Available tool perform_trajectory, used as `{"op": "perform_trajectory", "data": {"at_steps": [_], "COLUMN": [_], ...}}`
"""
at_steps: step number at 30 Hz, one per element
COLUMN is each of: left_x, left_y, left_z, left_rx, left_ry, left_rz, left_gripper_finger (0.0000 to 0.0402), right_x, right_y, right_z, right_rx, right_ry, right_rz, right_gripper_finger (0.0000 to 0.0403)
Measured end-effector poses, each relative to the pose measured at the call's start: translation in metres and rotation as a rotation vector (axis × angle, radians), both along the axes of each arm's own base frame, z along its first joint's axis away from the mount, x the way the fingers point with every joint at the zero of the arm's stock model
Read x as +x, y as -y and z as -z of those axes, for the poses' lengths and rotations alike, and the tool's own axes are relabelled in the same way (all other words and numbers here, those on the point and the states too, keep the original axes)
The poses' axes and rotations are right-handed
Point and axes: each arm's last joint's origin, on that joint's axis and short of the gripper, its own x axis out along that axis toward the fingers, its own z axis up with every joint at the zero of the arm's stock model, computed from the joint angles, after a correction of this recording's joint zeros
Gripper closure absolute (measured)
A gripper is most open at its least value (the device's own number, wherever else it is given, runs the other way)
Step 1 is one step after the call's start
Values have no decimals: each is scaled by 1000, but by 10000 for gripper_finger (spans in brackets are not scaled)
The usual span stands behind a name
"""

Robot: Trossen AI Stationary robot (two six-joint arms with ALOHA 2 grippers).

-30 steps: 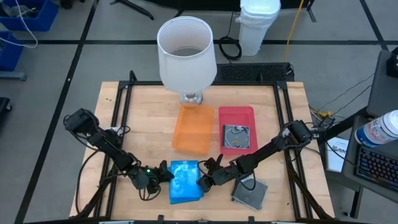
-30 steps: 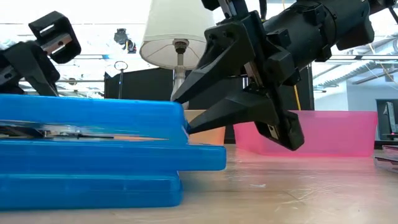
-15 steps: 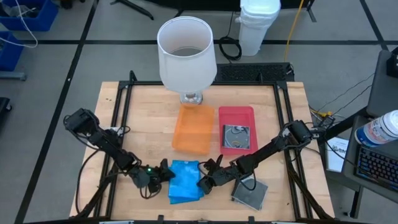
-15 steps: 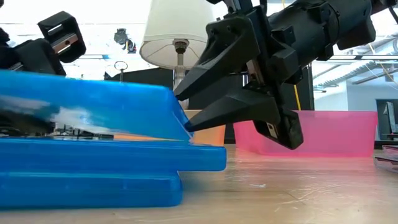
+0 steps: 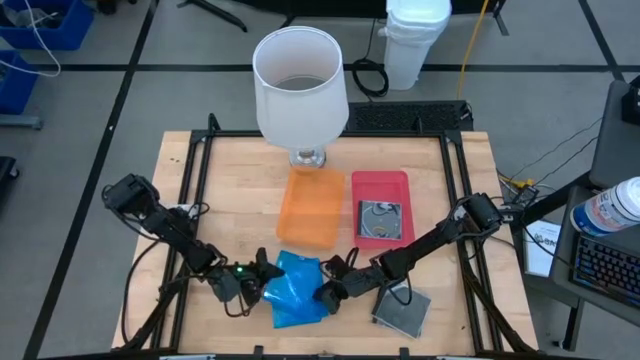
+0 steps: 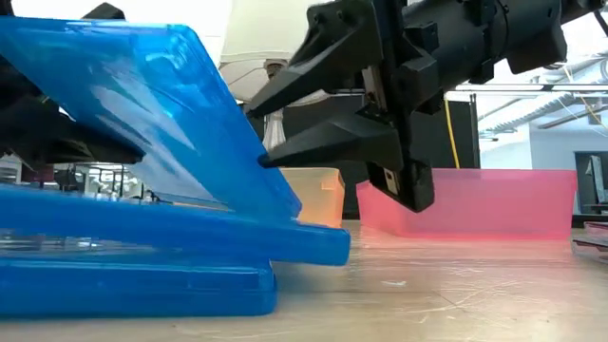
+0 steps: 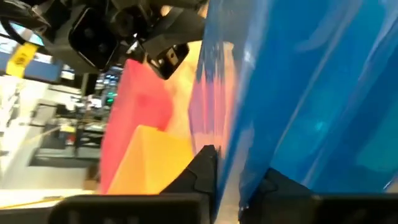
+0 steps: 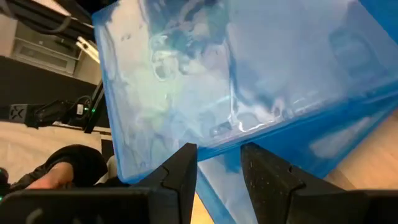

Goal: Pick & place jewel cases by type
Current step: Put the blue CD case into the orange bin

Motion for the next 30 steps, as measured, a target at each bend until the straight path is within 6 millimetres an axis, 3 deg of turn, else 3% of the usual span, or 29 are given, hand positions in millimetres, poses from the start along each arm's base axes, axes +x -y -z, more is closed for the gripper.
{"op": "perform_trajectory", "data": {"at_steps": [9, 15, 20, 26, 30], "left_x": [-13, -29, -34, -32, -28], "left_y": [13, 26, 38, 38, 34], "left_z": [-6, -17, -25, -26, -25], "left_rx": [255, 456, 478, 492, 502], "left_ry": [93, 182, 209, 207, 194], "left_rz": [-40, -159, -165, -181, -192], "left_gripper_finger": [352, 371, 368, 363, 373], "right_x": [3, 8, 10, 11, 5], "right_y": [-1, -3, -3, 3, 18], "right_z": [-7, -24, -33, -40, -53], "right_rx": [-52, -80, -93, -95, -151], "right_ry": [99, 288, 392, 400, 259], "right_rz": [-38, -35, -15, -7, -48], "right_gripper_finger": [286, 286, 286, 286, 286]}}
